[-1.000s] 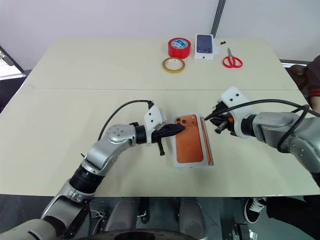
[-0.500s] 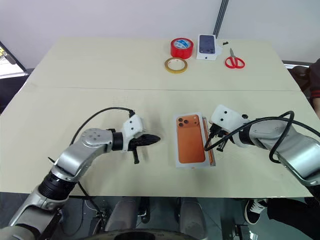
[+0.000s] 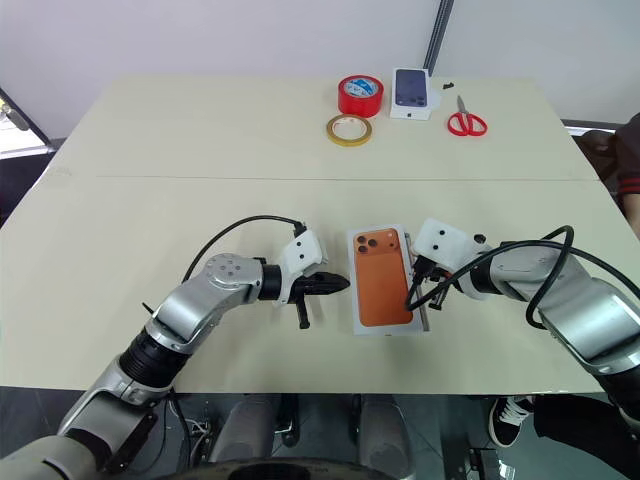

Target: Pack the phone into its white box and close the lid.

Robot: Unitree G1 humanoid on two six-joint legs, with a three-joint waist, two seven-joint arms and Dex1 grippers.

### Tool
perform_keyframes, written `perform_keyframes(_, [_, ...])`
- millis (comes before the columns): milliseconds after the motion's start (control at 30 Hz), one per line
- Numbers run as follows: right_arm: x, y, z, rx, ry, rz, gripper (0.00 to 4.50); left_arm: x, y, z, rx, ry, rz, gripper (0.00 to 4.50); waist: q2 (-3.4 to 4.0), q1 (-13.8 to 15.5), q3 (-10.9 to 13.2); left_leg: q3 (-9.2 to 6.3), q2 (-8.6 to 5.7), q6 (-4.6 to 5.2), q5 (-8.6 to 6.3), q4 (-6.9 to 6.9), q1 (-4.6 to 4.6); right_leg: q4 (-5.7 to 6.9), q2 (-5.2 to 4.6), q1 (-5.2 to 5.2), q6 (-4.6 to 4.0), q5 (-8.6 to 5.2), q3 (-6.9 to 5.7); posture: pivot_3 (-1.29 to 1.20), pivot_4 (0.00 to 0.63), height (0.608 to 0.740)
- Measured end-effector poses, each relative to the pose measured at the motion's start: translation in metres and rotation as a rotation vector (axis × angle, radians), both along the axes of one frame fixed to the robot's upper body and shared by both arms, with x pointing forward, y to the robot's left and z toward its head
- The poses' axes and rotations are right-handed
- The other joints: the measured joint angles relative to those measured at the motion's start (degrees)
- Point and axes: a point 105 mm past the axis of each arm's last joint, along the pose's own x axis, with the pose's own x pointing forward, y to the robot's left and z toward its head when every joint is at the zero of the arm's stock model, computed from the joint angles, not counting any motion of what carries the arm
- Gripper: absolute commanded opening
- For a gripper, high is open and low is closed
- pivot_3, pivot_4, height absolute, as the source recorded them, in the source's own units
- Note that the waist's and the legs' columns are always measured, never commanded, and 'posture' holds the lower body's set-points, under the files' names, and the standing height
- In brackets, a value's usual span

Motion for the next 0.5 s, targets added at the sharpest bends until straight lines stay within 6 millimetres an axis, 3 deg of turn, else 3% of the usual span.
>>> perform_keyframes(500, [-0.004, -0.009, -0.002, -0.021, 0.011, -0.036, 0.08, 0.002, -0.013, 0.012, -0.065, 0.002, 0.005, 0.00, 0.00, 0.0, 0.0, -0.01, -0.03, 0.01, 0.00, 0.04, 0.02, 0.04, 0.01, 0.04, 0.01, 0.00, 0.00, 0.00, 0.150, 0.740])
